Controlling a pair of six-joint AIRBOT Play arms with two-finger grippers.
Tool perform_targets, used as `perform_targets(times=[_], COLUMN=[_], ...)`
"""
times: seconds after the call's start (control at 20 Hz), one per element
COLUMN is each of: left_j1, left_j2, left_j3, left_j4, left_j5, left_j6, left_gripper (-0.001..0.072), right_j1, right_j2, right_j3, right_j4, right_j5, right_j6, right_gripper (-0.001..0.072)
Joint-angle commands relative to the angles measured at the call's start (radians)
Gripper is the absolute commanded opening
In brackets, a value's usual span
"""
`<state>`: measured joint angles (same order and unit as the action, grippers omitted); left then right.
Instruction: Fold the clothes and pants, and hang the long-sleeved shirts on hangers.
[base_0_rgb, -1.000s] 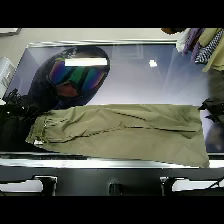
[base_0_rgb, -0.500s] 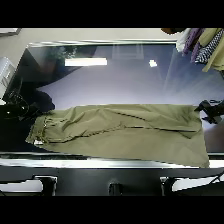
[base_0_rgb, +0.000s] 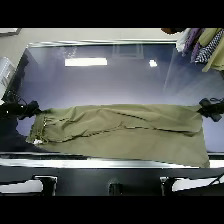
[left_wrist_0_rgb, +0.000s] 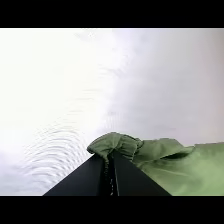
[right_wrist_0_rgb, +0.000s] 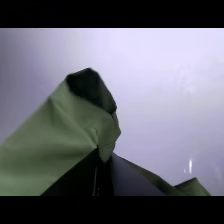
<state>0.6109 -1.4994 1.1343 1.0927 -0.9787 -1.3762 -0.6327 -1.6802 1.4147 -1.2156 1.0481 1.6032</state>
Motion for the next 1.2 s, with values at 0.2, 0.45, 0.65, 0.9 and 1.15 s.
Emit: perform_targets(times=[0.2, 0.45, 0.65, 0.9, 1.15], left_j1=[0.005, -0.021, -0.117, -0.204, -0.193], left_j2=[0.084, 0.083, 0.056, -0.045, -0.077], left_j3=[0.001, 0.001, 0.001, 0.001, 0.001], left_j4=[-0.335, -0.545, -0.544, -0.544, -0.544], left_j5=[0.273, 0.489, 0.748, 0.880, 0.865], left_j6=[0.098, 0.176, 0.177, 0.176, 0.172], left_gripper=[0.0031, 0.0031, 0.0031, 0.0031, 0.0409], right_j1=[0.000, 0.058, 0.164, 0.228, 0.223], right_j2=[0.194, 0.190, 0.133, 0.024, -0.020], right_j3=[0.001, 0.001, 0.001, 0.001, 0.001], right_j4=[0.100, 0.182, 0.148, 0.150, 0.157], right_j5=[-0.266, -0.362, -0.513, -0.578, -0.562], right_j6=[-0.010, -0.029, -0.012, 0.018, 0.097], right_gripper=[0.0028, 0.0028, 0.0027, 0.0028, 0.0306])
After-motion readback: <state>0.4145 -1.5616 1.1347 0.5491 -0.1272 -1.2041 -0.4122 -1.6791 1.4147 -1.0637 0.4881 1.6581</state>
